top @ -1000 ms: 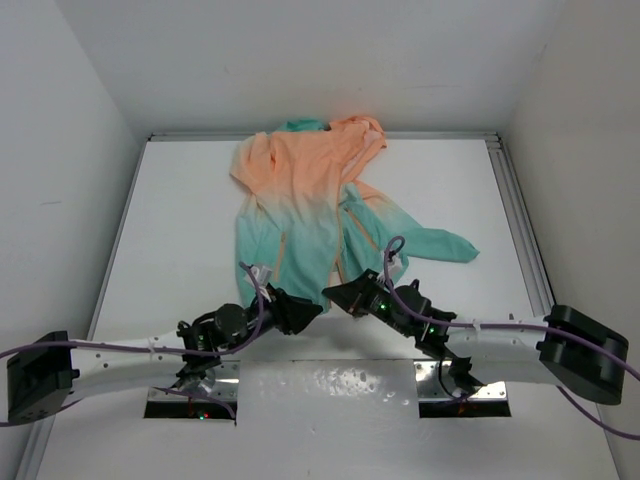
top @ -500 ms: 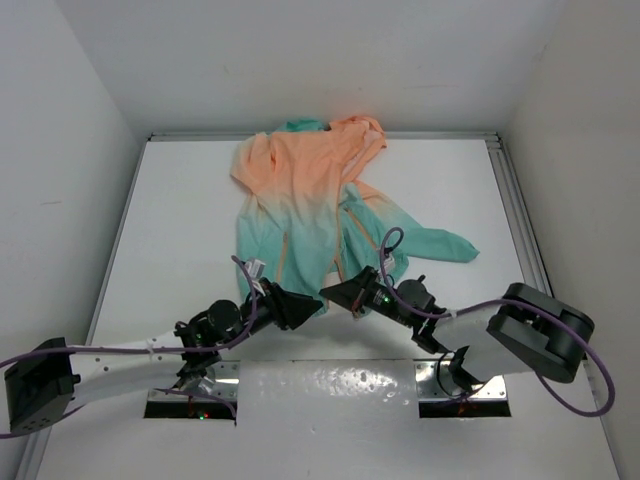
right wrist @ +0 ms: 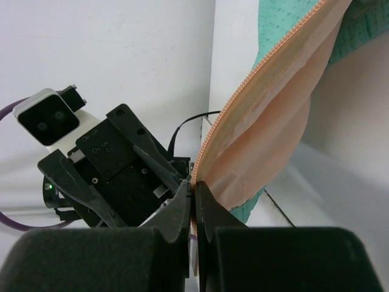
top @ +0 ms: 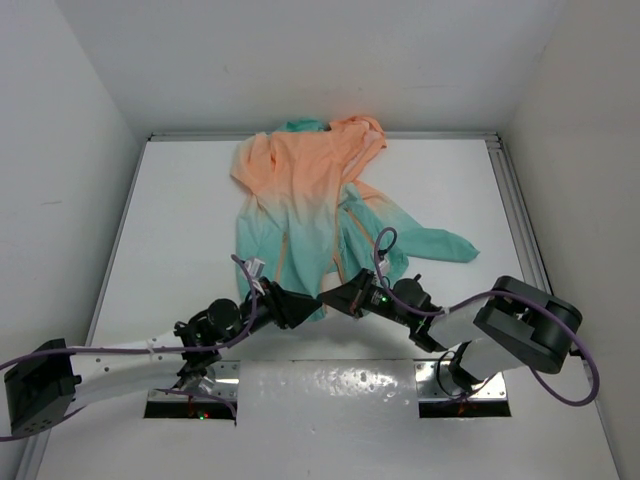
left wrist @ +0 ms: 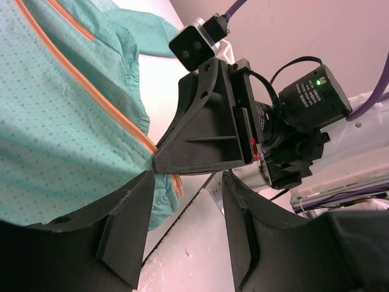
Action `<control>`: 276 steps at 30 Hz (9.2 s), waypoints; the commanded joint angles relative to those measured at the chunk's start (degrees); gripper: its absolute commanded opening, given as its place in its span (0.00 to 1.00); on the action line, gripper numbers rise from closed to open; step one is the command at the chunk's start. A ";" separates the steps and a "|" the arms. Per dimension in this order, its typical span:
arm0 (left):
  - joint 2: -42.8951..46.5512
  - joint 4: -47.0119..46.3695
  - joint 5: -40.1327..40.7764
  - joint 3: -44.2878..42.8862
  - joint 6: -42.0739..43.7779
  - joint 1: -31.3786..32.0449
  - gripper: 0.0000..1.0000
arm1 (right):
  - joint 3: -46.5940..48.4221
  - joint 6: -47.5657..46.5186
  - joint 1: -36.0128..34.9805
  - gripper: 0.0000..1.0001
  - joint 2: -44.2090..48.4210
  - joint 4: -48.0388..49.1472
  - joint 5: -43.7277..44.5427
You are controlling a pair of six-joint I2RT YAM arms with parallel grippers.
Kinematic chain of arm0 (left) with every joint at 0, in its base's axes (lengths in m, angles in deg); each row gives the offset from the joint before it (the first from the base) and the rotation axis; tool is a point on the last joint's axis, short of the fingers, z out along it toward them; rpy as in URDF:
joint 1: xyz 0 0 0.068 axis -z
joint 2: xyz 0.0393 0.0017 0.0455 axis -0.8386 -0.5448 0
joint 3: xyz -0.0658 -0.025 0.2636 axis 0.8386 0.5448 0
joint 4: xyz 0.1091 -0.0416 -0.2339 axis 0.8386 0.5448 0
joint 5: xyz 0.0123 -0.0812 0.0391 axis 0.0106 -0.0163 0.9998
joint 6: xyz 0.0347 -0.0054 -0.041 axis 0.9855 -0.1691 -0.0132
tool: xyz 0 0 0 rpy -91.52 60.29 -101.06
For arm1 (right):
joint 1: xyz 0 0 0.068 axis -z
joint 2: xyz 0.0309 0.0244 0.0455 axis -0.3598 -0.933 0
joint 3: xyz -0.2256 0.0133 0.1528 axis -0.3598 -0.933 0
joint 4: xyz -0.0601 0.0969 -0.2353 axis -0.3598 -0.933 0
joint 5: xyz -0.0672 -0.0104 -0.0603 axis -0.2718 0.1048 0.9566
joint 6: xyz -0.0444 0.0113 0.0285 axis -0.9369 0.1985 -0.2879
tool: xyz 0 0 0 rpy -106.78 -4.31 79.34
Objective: Zip up the jacket
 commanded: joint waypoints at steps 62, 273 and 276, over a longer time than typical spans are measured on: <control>1.63 4.62 5.08 -1.92 4.73 -1.47 0.00 | -1.73 -7.81 0.84 0.63 15.72 -6.28 6.63; -10.06 21.86 -6.69 -20.12 -7.74 -7.71 0.00 | -3.23 -53.62 -10.24 0.00 31.66 -16.37 25.90; -10.85 21.33 -7.13 -19.68 -8.09 -7.62 0.00 | -2.79 -53.70 -10.24 0.00 31.13 -16.64 25.90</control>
